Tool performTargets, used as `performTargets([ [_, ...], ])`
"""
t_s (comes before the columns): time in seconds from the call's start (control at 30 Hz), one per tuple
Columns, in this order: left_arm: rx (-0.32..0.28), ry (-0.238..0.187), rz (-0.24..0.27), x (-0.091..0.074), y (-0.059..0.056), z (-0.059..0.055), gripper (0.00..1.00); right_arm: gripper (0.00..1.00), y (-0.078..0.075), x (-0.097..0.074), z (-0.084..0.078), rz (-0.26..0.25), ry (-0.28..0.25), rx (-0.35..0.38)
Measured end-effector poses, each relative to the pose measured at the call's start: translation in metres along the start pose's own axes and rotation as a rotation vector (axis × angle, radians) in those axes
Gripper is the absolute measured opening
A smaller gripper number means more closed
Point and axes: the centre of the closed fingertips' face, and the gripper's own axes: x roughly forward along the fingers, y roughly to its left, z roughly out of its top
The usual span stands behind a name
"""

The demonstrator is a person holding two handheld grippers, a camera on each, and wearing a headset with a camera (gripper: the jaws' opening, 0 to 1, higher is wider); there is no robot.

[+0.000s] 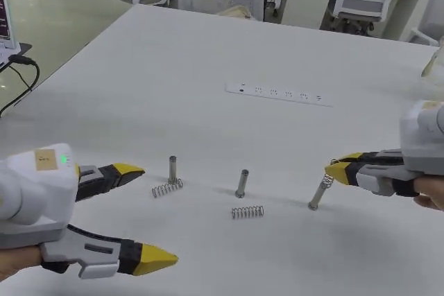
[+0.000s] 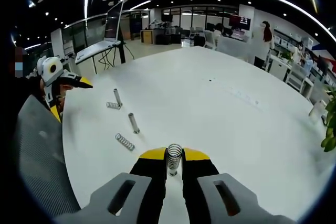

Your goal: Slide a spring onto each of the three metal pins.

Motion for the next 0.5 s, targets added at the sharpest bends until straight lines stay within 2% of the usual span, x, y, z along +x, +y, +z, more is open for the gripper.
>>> performTargets([
  [0.5,0.000,0.009,-0.011,0.0003,-0.0017,-0.0021,0.81,0.07,-0.0004,0.0037,-0.0047,0.005,0.000,0.010],
])
